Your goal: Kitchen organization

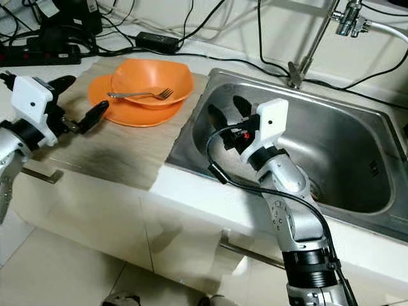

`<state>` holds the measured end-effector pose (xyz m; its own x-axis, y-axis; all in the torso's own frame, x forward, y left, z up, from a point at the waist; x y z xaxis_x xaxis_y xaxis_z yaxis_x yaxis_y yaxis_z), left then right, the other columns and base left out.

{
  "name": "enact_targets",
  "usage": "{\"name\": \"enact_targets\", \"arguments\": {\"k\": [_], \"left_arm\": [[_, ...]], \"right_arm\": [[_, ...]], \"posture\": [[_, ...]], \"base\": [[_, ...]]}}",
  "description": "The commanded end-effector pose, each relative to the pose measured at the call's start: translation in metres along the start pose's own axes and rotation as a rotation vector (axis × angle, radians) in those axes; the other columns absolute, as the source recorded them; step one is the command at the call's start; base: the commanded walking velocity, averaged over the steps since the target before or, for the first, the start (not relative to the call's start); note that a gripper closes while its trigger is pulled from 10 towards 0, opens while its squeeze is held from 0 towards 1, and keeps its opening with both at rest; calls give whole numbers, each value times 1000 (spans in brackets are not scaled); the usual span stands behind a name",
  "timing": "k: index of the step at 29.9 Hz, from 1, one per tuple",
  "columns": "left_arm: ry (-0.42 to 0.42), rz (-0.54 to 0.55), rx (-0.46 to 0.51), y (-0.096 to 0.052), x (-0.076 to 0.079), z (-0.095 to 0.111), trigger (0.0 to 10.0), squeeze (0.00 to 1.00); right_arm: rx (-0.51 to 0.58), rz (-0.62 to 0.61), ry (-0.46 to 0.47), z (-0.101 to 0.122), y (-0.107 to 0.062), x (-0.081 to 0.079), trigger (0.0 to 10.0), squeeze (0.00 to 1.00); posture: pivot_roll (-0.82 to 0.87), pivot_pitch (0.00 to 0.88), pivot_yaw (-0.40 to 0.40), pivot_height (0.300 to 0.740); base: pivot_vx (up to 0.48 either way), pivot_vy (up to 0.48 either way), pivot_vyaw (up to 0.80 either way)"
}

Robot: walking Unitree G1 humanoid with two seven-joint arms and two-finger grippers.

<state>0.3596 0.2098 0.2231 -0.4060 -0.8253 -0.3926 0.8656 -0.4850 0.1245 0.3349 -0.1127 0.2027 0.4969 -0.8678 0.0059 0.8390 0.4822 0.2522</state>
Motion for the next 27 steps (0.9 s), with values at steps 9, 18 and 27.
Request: {"name": "enact_targets", "arguments": {"k": [9,18,27], "left_arm": [[-8,-128,124,27,25,15,10000,0],[-36,-55,115,42,17,5,10000,0],[-156,0,104,46,9,-8,0,0]], "right_arm": [[-13,33,12,-1,-3,-11,10000,0],[-15,60,18,0,-4,-16,10000,0],[-18,78,26,0,-4,-20,10000,0]], "posture": [[-35,0,-68,740],[-39,0,-75,740],[-43,0,-72,740]], "base": [[0,0,0],[0,0,0],[0,0,0]]}}
Point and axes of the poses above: a point about 5 cm out from each wrist's last joint towards the gripper, its own y axis pointing out of the wrist towards the gripper, its own z axis along the axis of the wrist's last joint, x = y × z, the point moved 4 cm from there along y, pointing out of the wrist towards the gripper, and after that the axes turned 2 degrees about -y, right-handed, at the moved point
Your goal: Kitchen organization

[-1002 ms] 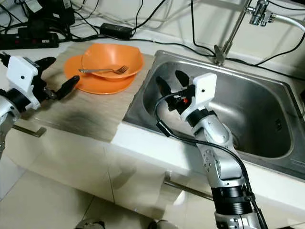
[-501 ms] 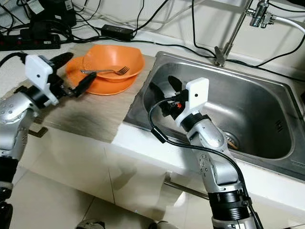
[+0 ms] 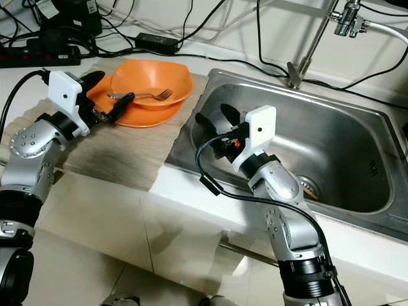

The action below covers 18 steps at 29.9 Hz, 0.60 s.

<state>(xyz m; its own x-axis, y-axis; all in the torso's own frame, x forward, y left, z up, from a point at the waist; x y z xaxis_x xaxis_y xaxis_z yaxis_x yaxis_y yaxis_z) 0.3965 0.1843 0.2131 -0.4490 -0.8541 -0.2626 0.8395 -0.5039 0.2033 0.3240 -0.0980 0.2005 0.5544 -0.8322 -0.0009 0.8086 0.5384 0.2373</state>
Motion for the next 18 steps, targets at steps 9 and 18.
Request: {"name": "enact_targets", "arguments": {"k": [9,18], "left_arm": [[-72,-40,25,4,3,0,0,0],[-93,-58,5,7,7,-7,0,0]], "right_arm": [[-4,8,7,1,-2,-1,10000,0],[-3,7,6,2,-2,1,10000,0]], "posture": [[-42,0,-73,740],[-43,0,-74,740]], "base": [[0,0,0],[0,0,0]]}}
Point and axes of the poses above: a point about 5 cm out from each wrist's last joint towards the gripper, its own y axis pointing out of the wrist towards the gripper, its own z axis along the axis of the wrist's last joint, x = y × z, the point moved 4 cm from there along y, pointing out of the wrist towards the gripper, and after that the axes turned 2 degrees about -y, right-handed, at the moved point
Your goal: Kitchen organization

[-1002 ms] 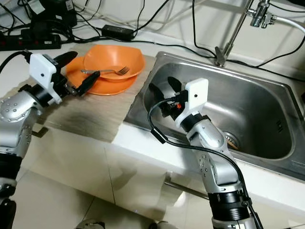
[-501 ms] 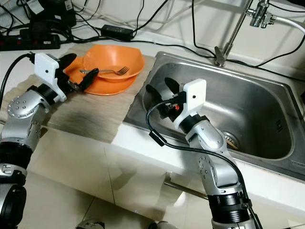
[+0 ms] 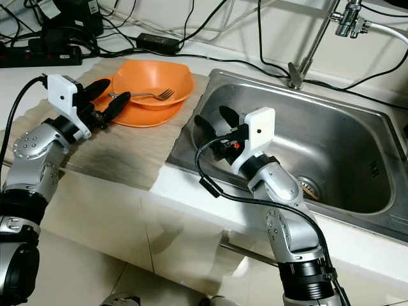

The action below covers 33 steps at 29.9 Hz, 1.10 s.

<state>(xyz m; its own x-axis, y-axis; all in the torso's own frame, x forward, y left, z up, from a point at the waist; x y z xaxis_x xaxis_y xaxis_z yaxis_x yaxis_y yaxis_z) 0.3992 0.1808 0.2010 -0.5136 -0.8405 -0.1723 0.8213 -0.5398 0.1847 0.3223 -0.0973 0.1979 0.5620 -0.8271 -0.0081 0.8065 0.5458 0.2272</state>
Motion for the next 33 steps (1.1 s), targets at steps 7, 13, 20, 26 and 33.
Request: {"name": "enact_targets", "arguments": {"k": [7,13,20,26,33], "left_arm": [[-3,-1,7,7,1,2,0,0],[-10,-2,6,7,0,1,0,0],[-11,7,7,7,-2,2,0,0],[-15,6,6,7,-2,1,0,0],[-25,14,16,7,-3,2,0,0]], "right_arm": [[7,-2,-5,4,-1,3,10000,0],[9,-3,-7,4,0,3,10000,0],[11,-2,-7,4,0,3,10000,0],[12,-3,-9,5,0,4,10000,0],[13,-3,-10,5,0,4,10000,0]], "posture": [[-45,0,-74,740],[-44,0,-74,740],[-42,0,-73,740],[-43,0,-74,740],[-44,0,-74,740]], "base": [[0,0,0],[0,0,0],[0,0,0],[0,0,0],[0,0,0]]}}
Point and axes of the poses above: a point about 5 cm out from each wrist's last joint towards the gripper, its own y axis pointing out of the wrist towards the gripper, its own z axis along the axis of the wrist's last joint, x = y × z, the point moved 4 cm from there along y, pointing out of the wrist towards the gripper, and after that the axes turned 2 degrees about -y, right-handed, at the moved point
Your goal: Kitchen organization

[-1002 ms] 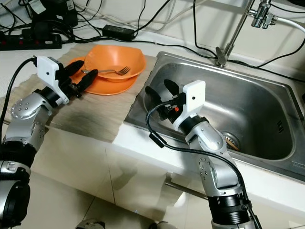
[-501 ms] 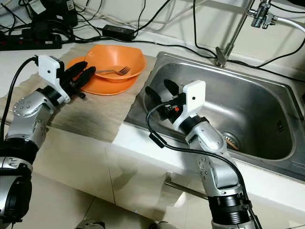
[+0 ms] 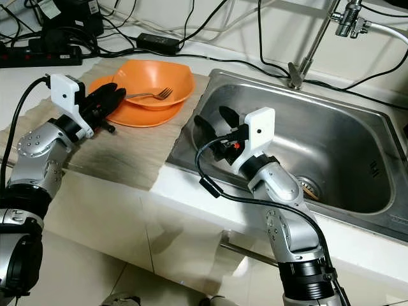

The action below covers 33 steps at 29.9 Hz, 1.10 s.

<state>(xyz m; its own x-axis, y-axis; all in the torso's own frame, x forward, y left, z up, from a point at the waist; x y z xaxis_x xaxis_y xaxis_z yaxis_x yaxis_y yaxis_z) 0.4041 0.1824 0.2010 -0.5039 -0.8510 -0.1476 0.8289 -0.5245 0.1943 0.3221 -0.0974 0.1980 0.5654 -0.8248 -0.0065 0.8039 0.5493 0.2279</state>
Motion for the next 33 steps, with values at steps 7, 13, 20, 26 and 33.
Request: {"name": "enact_targets", "arguments": {"k": [7,13,20,26,33], "left_arm": [[-8,9,122,2,-9,35,0,0],[-26,27,243,-5,-15,70,0,0],[-132,-4,358,-6,-4,104,0,0],[-257,-83,434,5,26,123,0,0],[-260,-202,412,20,72,124,0,0]], "right_arm": [[40,-14,-7,14,2,5,10000,0],[82,-22,20,25,9,3,10000,0],[117,-11,74,33,25,-10,10000,0],[165,-48,344,43,39,-24,10000,1000],[237,7,735,54,47,-38,10000,1000]], "posture": [[-43,0,-78,740],[-23,8,-87,740],[5,25,-87,740],[15,31,-69,740],[12,26,-59,740]], "base": [[0,0,0],[0,0,0],[0,0,0],[0,0,0],[0,0,0]]}}
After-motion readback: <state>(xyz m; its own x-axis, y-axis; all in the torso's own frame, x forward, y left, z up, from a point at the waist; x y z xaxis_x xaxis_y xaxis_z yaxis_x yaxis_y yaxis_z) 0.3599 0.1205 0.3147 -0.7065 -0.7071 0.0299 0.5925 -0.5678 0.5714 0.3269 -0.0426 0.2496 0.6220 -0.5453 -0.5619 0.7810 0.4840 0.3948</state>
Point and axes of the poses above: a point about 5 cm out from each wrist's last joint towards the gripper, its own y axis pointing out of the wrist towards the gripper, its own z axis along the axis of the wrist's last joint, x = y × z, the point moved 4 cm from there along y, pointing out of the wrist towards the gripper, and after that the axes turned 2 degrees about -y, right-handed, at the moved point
